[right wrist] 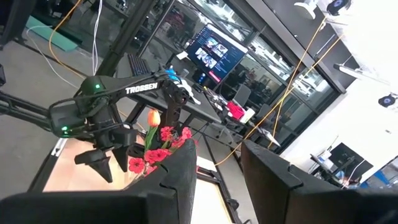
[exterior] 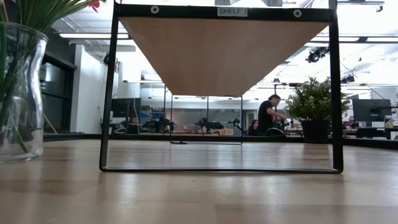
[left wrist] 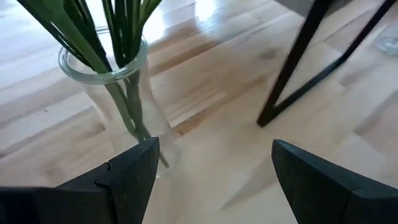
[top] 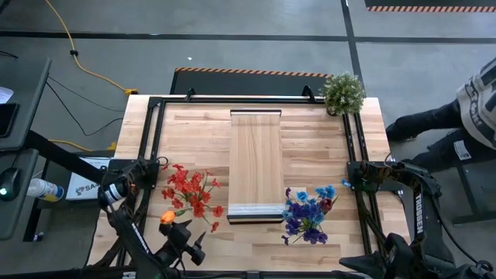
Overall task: Pick and place flowers into a vace then onto a shelf
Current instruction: Put the left transparent vase with flowers on the shelf
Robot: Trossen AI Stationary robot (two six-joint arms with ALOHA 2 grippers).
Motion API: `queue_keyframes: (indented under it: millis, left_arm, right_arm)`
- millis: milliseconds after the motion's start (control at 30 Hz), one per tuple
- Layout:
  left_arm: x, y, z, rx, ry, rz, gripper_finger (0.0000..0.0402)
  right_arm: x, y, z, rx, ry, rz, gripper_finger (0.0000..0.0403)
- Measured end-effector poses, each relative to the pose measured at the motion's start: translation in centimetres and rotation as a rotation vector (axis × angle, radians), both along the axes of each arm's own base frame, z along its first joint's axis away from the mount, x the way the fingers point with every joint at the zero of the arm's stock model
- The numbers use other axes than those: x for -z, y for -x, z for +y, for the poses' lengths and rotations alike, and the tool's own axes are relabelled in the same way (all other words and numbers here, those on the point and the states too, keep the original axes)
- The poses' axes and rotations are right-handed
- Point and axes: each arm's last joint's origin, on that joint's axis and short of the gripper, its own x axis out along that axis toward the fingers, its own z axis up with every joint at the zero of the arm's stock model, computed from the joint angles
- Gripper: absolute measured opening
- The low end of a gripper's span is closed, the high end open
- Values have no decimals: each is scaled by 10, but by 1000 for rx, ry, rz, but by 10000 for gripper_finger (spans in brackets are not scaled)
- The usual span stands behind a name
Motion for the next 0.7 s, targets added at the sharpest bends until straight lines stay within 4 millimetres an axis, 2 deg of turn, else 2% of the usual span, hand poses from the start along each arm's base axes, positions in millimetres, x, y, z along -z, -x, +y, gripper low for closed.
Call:
queue_keyframes:
  millis: [233,700]
  left_arm:
    - [17,3,11,-43,-40,-18,344]
    - [37,7,28,-85,-108,3,344]
  right_arm:
    - [0,0,0,0,23,8,118]
    - [0,-3,-1,8,4,1,118]
